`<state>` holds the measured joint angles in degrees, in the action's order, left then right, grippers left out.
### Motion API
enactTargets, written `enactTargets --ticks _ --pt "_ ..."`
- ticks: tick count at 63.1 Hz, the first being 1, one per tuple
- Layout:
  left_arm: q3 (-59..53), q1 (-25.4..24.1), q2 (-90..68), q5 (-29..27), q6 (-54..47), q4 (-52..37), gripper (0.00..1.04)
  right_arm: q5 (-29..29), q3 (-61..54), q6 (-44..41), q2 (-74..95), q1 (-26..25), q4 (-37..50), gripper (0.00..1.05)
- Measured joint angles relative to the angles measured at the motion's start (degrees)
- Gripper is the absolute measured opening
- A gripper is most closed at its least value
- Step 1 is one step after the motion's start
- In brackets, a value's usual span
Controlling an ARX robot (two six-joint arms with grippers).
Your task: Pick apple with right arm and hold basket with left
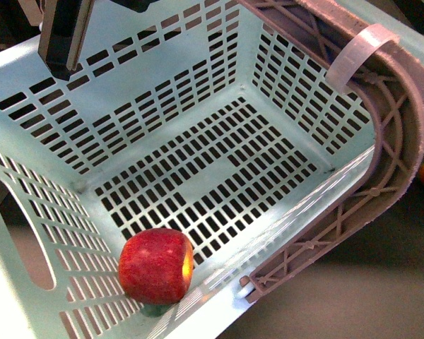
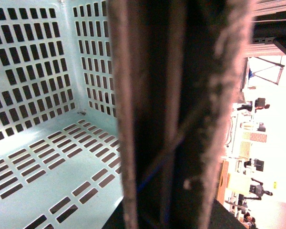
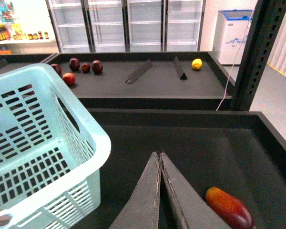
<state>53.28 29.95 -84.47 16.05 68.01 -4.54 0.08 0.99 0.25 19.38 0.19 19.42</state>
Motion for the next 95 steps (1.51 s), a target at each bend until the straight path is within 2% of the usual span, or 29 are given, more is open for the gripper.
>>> enactTargets --ticks 36,44,63,71,77,79,80,83,85,91,95 --pt "0.0 0.0 0.0 0.0 0.0 0.0 0.06 0.0 0.0 0.0 -9.4 0.0 -9.3 0.02" --pt "0.0 0.0 0.0 0.0 0.0 0.0 0.06 0.0 0.0 -0.1 -17.6 0.0 -18.8 0.02" --pt "0.0 0.0 0.0 0.1 0.0 0.0 0.06 0.0 0.0 -0.1 -19.0 0.0 -19.3 0.03" --pt "0.0 0.0 0.0 0.0 -0.1 0.0 0.06 0.0 0.0 -0.1 -19.0 0.0 -19.3 0.24" --pt "0.0 0.0 0.0 0.0 -0.1 0.0 0.06 0.0 0.0 -0.1 -19.0 0.0 -19.3 0.48" --pt "0.0 0.7 0.0 -4.4 -0.2 0.1 0.06 0.1 0.0 -0.1 -19.0 0.0 -19.3 0.57" --pt "0.1 1.3 0.0 -9.6 0.5 0.0 0.06 0.1 0.0 -0.1 -19.0 0.0 -19.3 0.6" --pt "0.2 2.1 -0.1 -19.7 0.9 -0.1 0.06 0.0 0.0 -0.1 -19.0 0.0 -19.3 0.71" --pt "0.8 1.7 -0.1 -24.1 0.7 -0.6 0.06 -0.1 0.0 -0.1 -19.0 0.0 -19.3 0.78" --pt "3.0 -1.7 -0.2 -26.6 -0.3 -2.1 0.06 0.1 0.0 -0.1 -19.1 0.0 -19.3 0.93" --pt "4.2 -4.9 -0.2 -26.1 -0.4 -3.3 0.06 0.1 0.0 -0.1 -19.1 0.0 -19.3 0.97"
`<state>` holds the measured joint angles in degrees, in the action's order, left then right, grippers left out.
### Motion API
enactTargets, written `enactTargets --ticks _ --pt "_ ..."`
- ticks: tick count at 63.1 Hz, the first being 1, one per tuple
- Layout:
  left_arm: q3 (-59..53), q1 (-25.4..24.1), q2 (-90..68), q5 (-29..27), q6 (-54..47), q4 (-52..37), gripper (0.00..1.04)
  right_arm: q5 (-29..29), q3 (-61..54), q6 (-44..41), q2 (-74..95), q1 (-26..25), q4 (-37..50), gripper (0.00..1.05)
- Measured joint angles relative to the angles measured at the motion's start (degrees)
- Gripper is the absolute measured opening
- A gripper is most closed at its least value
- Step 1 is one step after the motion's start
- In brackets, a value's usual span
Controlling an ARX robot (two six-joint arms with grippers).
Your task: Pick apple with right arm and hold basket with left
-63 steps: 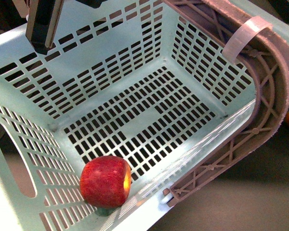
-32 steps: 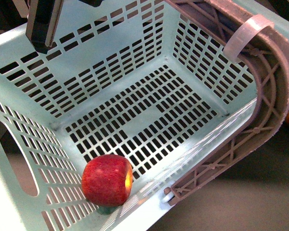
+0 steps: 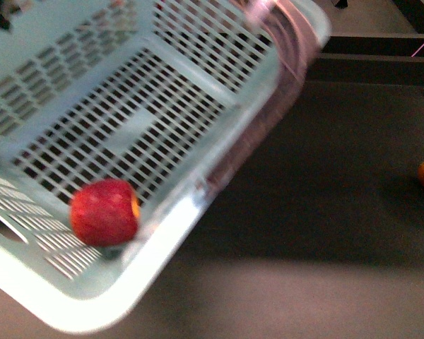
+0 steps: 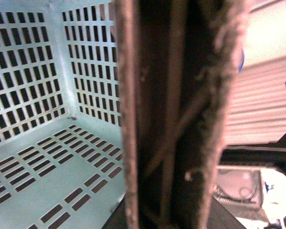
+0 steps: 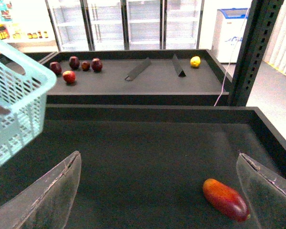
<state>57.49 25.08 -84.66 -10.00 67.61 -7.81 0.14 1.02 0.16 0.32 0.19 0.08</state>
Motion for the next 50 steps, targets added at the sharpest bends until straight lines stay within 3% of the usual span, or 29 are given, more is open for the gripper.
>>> enactTargets --ticks 16,36,50 --pt "-1.7 -12.1 -6.5 7.1 10.1 -5.1 0.06 -0.1 0.0 0.0 0.0 0.0 0.0 0.96" --pt "-2.2 -19.3 -17.7 11.4 16.2 -7.0 0.06 0.0 0.0 0.0 0.0 0.0 0.0 0.96" --pt "-1.5 -21.4 -21.0 13.5 16.7 -5.1 0.06 0.0 0.0 0.0 0.0 0.0 0.0 0.96"
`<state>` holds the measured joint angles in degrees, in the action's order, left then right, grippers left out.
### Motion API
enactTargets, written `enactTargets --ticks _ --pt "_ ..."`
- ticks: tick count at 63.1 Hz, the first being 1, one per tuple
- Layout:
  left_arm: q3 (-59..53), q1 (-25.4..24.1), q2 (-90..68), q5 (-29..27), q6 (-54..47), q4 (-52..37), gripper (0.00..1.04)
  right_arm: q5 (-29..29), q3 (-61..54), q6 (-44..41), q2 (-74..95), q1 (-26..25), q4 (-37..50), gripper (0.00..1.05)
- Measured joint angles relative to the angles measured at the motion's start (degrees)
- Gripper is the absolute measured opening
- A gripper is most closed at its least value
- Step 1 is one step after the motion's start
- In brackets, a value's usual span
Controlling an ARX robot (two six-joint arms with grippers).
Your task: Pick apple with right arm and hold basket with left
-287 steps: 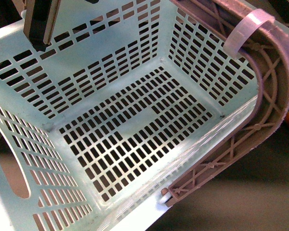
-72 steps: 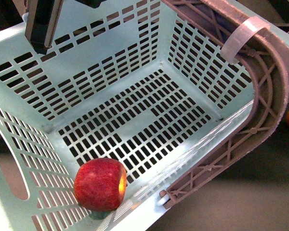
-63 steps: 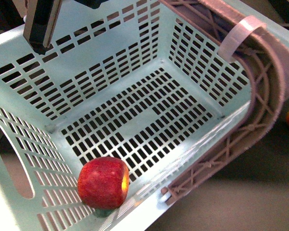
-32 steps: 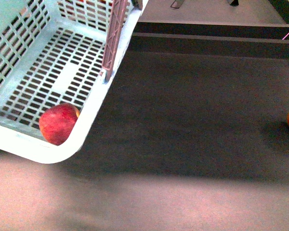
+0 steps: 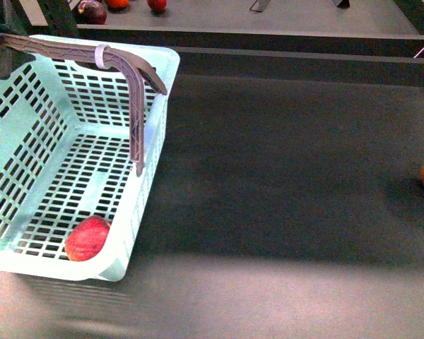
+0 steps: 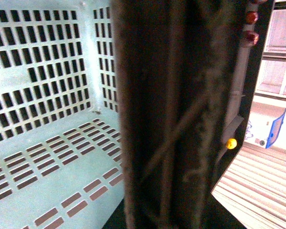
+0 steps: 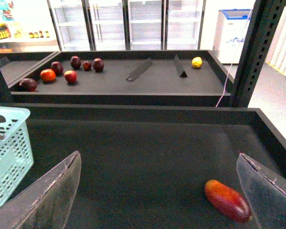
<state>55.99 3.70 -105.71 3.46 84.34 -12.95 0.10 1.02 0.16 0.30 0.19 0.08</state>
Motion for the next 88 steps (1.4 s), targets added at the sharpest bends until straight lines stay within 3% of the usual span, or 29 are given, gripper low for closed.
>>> enactTargets --ticks 15,17,22,34,47,52,59,62,66,70,74,78,88 --pt "-0.5 0.0 0.3 1.0 1.2 1.1 0.06 0.0 0.0 0.0 0.0 0.0 0.0 0.96" --pt "-0.9 0.0 0.7 1.0 1.8 1.1 0.1 0.0 0.0 0.0 0.0 0.0 0.0 0.96" --pt "-2.5 0.2 2.4 0.7 3.5 2.1 0.29 0.0 0.0 0.0 0.0 0.0 0.0 0.96" --pt "-5.5 1.1 10.1 -2.3 7.1 4.9 0.63 0.0 0.0 0.0 0.0 0.0 0.0 0.96" --pt "-10.7 4.2 22.1 -9.5 9.3 11.3 1.0 0.0 0.0 0.0 0.0 0.0 0.0 0.96" --pt "-10.7 6.1 26.7 -12.0 8.4 16.1 0.98 0.0 0.0 0.0 0.0 0.0 0.0 0.96" --pt "-11.4 6.6 27.5 -12.5 4.8 14.3 0.96 0.0 0.0 0.0 0.0 0.0 0.0 0.96" --pt "-16.0 6.3 27.4 -12.7 -5.4 1.0 0.88 0.0 0.0 0.0 0.0 0.0 0.0 0.96" --pt "-26.0 5.4 28.1 -11.9 -29.2 -21.8 0.73 0.0 0.0 0.0 0.0 0.0 0.0 0.96" --pt "-31.7 4.5 30.5 -11.1 -50.4 -33.2 0.61 0.0 0.0 0.0 0.0 0.0 0.0 0.96" --pt "-34.7 3.6 33.9 -10.7 -65.5 -37.5 0.48 0.0 0.0 0.0 0.0 0.0 0.0 0.96" --pt "-37.3 2.8 36.7 -9.7 -74.4 -38.0 0.36 0.0 0.0 0.0 0.0 0.0 0.0 0.96" --pt "-43.3 1.4 42.1 -8.1 -81.7 -37.4 0.05 0.0 0.0 0.0 0.0 0.0 0.0 0.96"
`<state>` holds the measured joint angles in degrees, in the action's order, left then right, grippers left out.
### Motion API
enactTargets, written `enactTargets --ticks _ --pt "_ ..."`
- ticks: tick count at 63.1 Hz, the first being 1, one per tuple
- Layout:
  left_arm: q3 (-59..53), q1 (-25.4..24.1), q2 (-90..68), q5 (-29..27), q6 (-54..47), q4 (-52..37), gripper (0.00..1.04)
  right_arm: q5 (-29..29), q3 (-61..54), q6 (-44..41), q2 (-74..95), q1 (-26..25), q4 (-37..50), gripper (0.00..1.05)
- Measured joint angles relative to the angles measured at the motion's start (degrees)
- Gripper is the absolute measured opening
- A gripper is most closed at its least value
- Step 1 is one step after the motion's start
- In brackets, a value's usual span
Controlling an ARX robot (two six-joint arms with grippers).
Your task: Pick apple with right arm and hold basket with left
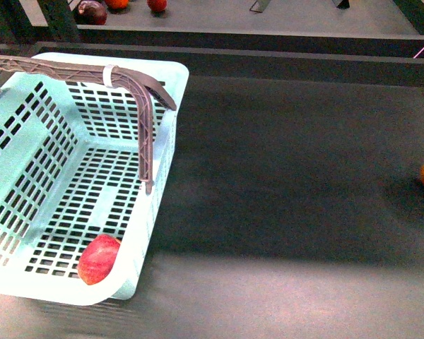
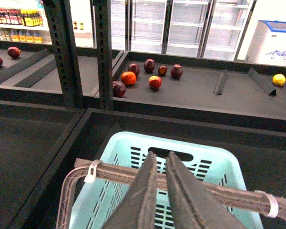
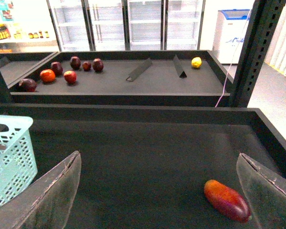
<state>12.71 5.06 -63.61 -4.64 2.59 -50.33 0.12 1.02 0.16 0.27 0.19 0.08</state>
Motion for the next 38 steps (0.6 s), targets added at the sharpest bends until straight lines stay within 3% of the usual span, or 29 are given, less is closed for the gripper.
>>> enactTargets --ticks 12,23,28,38 --pt "-5.4 -4.7 9.0 4.3 -1.6 3.7 0.03 0.0 0.0 0.0 0.0 0.0 0.0 0.96" --pt "-8.3 -4.8 16.6 4.6 -1.7 8.4 0.03 0.0 0.0 0.0 0.0 0.0 0.0 0.96" --pt "-10.7 -4.8 17.8 4.7 -1.8 6.5 0.03 0.0 0.0 0.0 0.0 0.0 0.0 0.96" --pt "-11.8 -4.8 27.2 4.6 -1.9 14.8 0.03 0.0 0.0 0.0 0.0 0.0 0.0 0.96"
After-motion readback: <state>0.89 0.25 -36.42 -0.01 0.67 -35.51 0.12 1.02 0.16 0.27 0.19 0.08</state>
